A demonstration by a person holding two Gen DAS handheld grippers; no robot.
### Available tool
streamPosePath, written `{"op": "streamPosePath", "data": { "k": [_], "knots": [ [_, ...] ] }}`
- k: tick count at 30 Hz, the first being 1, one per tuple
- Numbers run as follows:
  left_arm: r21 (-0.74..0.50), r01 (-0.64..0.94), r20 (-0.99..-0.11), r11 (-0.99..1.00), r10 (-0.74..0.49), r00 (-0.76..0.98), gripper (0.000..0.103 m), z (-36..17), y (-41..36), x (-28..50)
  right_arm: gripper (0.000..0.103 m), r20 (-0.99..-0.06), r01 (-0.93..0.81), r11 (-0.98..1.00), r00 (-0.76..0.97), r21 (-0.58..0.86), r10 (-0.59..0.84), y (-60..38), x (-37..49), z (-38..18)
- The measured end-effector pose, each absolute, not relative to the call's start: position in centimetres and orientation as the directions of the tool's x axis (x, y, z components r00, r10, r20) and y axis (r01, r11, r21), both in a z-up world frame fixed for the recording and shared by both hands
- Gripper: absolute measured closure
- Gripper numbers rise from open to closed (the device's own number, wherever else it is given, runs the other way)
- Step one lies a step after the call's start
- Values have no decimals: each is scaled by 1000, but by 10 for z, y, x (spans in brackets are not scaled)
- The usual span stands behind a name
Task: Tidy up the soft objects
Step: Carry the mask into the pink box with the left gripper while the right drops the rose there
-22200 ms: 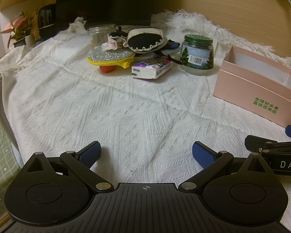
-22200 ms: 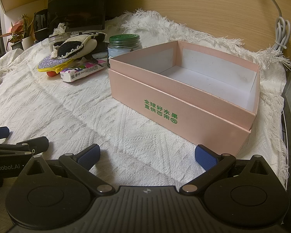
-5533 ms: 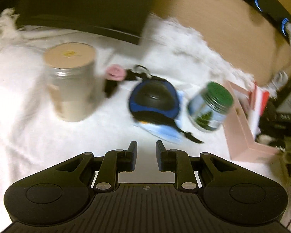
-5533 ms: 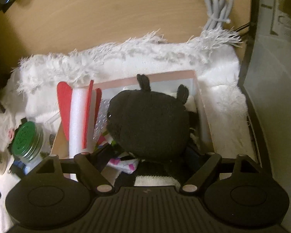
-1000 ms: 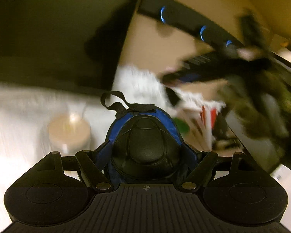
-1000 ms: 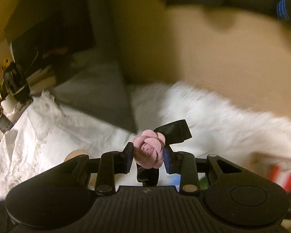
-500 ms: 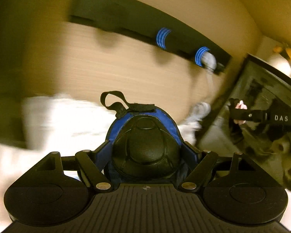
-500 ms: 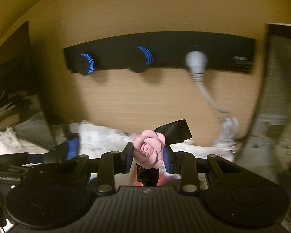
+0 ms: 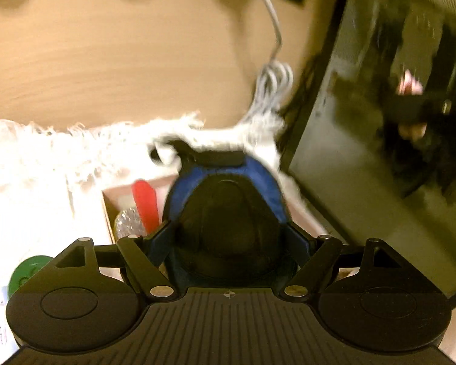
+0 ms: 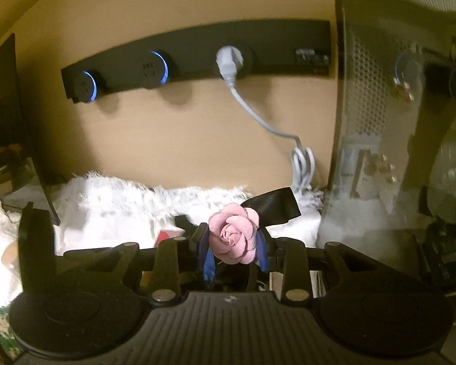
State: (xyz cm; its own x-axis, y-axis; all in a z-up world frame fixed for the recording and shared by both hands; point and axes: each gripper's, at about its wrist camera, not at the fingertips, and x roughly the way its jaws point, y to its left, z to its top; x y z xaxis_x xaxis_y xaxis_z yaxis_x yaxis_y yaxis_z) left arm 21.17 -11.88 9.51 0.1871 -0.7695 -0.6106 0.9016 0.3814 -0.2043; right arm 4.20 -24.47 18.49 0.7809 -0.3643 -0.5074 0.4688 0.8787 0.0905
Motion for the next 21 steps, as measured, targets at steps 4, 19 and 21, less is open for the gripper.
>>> {"op": "streamPosePath", "data": {
  "k": [4, 19, 21],
  "knots": [
    [-135, 910, -635, 391, -739, 224, 18, 76, -127, 210, 72, -534, 482, 870, 765, 104, -360, -253, 42, 175],
    [-220, 847, -585, 483, -760, 282, 22, 117, -80, 210, 72, -604, 442, 873, 760, 206, -241, -256, 71, 138],
    [-217, 846, -583, 487, -760, 288, 22, 121, -69, 208, 72, -649, 451, 860, 733, 238, -205, -258, 83, 121]
  ]
}}
